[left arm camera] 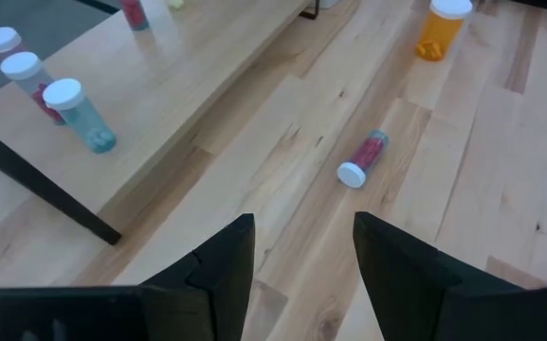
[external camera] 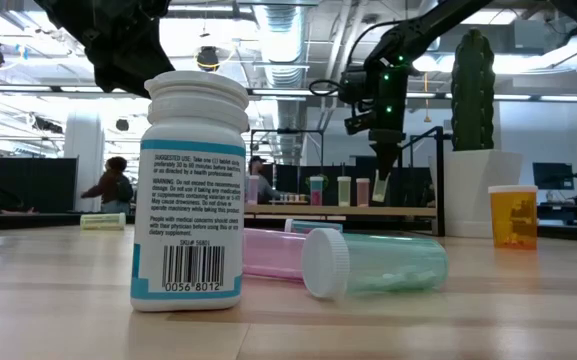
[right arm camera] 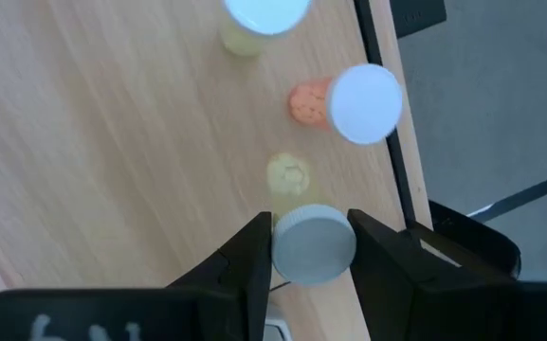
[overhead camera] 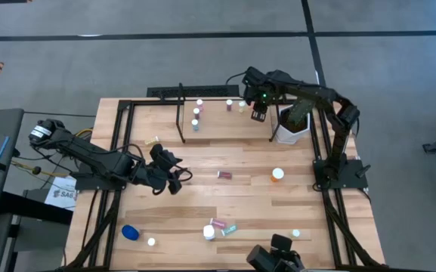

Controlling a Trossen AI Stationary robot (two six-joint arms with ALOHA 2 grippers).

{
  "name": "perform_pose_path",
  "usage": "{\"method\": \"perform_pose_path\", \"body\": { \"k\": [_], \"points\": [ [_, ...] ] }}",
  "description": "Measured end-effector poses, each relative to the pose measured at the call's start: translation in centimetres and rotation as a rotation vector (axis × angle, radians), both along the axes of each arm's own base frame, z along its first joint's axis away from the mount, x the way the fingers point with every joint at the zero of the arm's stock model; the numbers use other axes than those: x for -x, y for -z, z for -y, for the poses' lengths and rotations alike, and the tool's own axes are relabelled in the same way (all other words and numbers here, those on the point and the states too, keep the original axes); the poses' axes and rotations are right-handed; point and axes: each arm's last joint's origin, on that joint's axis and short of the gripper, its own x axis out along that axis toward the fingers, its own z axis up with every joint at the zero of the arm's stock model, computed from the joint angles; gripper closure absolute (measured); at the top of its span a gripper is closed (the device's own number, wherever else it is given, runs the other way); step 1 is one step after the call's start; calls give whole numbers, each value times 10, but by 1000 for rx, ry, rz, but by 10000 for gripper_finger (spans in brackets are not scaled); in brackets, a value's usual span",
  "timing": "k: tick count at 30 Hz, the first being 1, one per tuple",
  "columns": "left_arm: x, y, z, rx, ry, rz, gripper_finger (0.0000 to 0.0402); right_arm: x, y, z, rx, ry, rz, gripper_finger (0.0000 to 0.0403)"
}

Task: Pick and place medicine bottles onto shelf by color
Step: Put the yellow pill bottle on the shelf

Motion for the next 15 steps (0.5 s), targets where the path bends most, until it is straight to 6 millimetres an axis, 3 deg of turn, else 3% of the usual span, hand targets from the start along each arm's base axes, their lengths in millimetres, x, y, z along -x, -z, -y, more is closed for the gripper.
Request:
{"method": "perform_pose_path", "body": {
  "k": [15],
  "points": [
    [0,0,-1,-1,0,-2,233,4,1,-2,-28,-70,-52,257]
  ]
}}
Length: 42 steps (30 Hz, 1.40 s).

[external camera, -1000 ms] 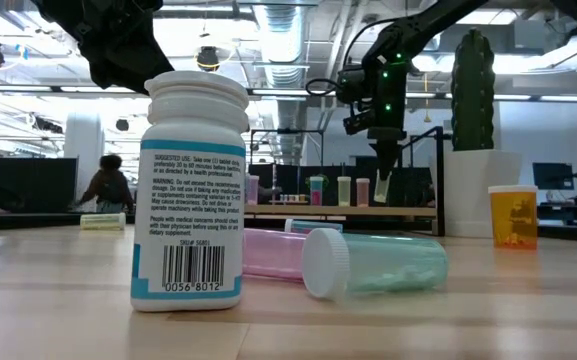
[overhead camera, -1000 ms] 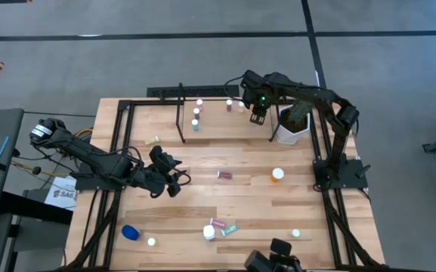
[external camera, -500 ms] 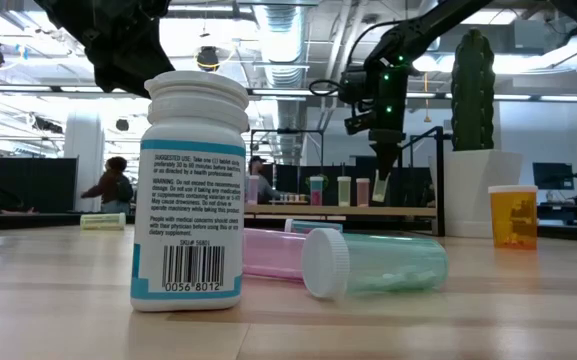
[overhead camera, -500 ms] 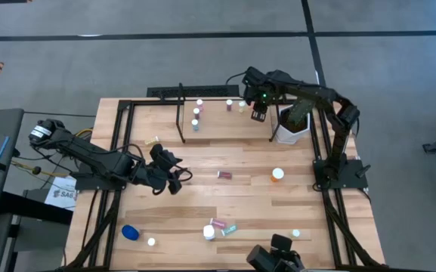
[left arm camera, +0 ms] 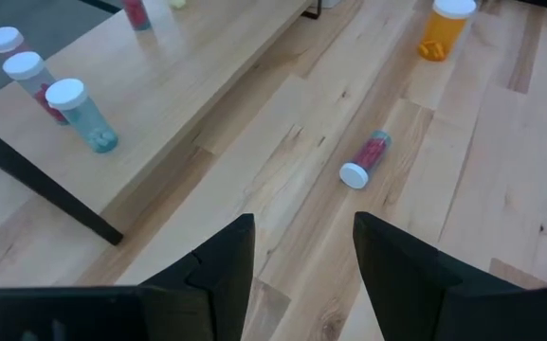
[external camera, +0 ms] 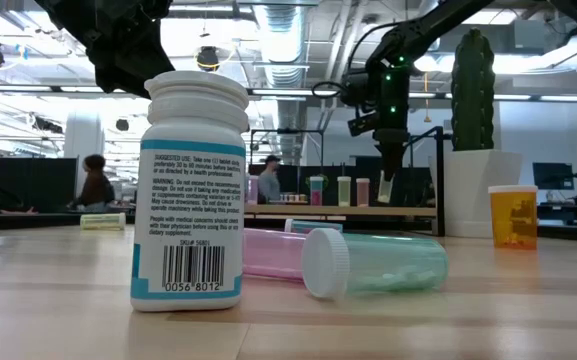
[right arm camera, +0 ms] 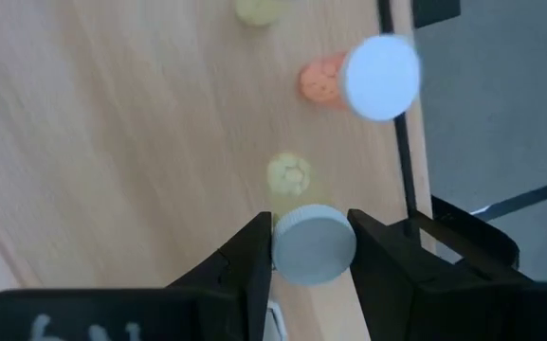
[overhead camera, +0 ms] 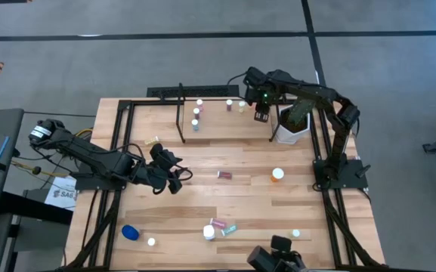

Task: Pick and place medicine bottles onto shelf by color
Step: Put the yellow pill bottle on the shelf

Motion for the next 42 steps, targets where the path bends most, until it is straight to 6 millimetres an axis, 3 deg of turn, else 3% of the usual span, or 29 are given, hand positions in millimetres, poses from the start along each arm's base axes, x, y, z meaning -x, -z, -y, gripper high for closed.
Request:
{"method": "perform_pose_path", "body": {
  "k": [26,42],
  "points": [
    [0,0,0,-2,-1,0,233,0,1,-4,3,-95,-65,257],
    [0,0,0,-2,-1,0,233,1,0,-2,8,-32,-40,257]
  ]
}}
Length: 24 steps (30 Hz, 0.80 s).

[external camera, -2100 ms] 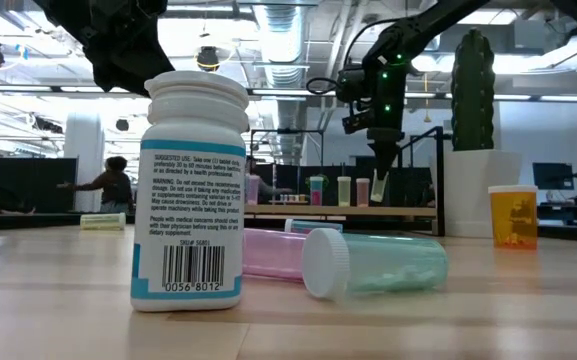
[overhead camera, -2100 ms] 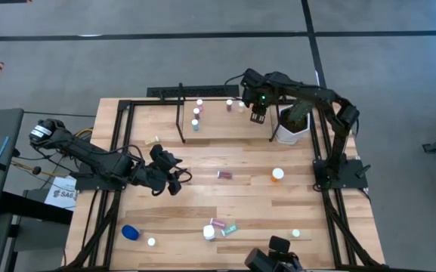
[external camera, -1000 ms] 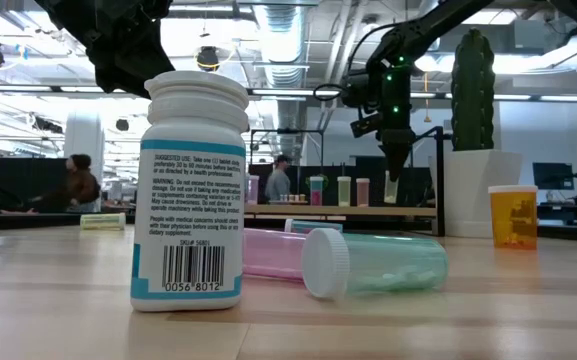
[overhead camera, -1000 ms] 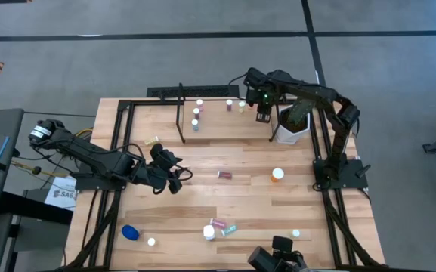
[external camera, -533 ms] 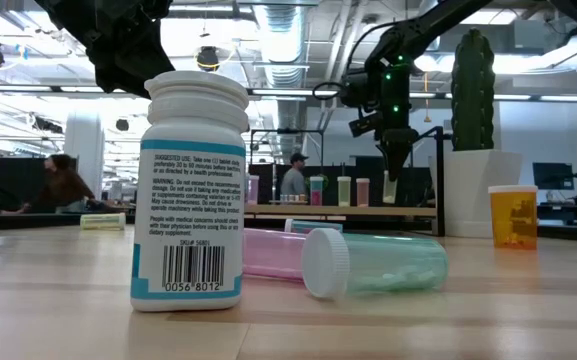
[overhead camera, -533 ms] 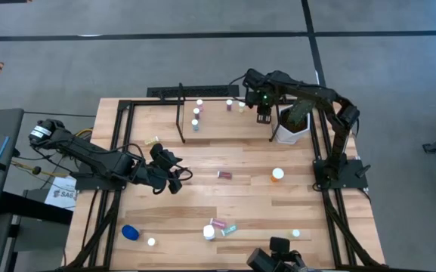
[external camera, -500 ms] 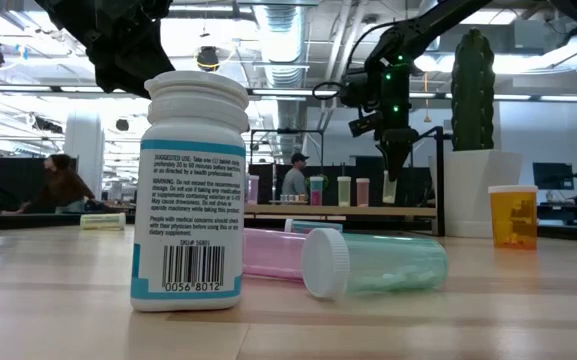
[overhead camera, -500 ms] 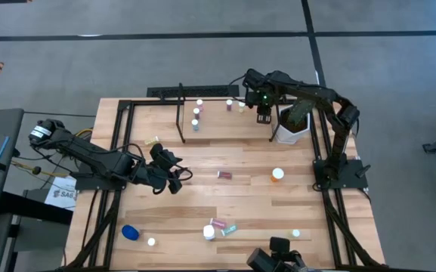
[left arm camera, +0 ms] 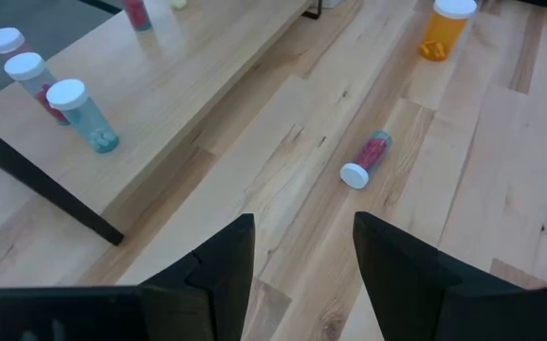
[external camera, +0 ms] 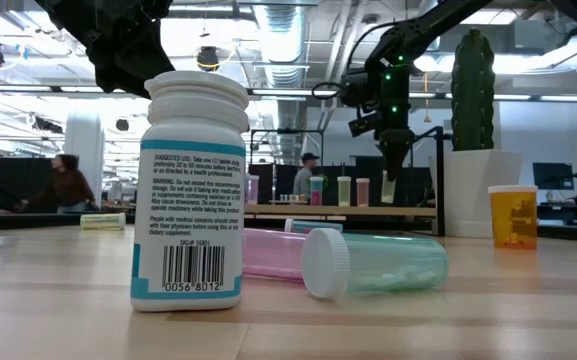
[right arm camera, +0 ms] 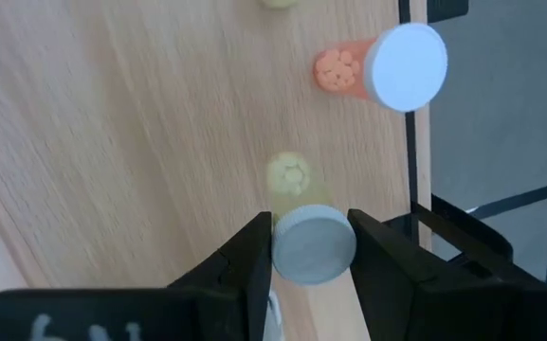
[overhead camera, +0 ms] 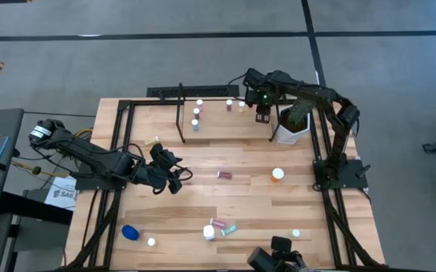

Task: Pick and place medicine bottles onto shelf by color
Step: Put the yellow pill bottle on the shelf

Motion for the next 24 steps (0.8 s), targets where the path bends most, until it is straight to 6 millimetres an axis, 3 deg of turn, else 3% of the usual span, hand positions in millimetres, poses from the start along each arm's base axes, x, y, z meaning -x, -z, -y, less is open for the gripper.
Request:
{"method": "perform_pose_path", "body": {
  "k": [19,24],
  "points": [
    [0,0,0,1,1,0,233,0,0,0,-2,-14,-6,257],
    [0,0,1,1,4,0,233,0,10,0,5,-14,8,257]
  ]
}}
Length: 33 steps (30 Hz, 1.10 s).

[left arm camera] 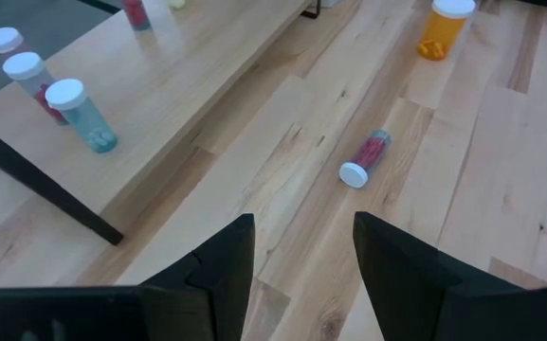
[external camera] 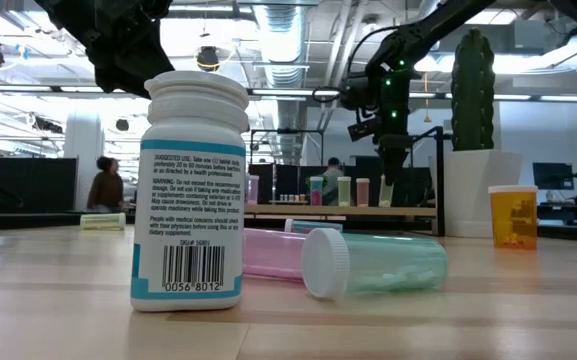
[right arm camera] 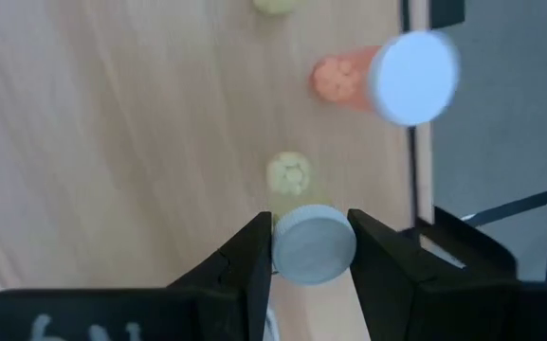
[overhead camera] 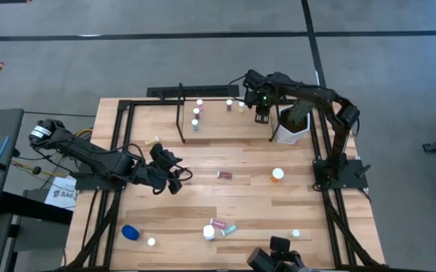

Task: Pick and place medicine bottles onto shelf by color
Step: Put the yellow pill bottle on the shelf

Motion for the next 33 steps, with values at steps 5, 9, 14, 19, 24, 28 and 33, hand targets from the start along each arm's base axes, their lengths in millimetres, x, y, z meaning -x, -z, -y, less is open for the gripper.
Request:
{"method": "perform_pose_path", "body": {
  "k": [5,9,14,19,24,28,33],
  "points": [
    [0,0,1,0,2,-1,233,1,2,-1,-4,-6,-11,257],
    [0,0,0,-1,0,-1,233,2,2,-1,-3,-1,-9,257],
    [0,0,-1,1,-8,2,233,0,2,0,9,-1,6,256],
    [0,0,-1,1,-8,2,233,0,3,0,8,-1,5,235],
    [0,0,-1,1,-9,2,233,0,2,0,61,10,-42,199],
    [0,0,-1,1,-9,3,233,-1,-3,-2,85,7,-76,177],
    [0,0,-1,7,-13,6,233,-6,-15,-7,82,-4,-77,175]
  ]
}}
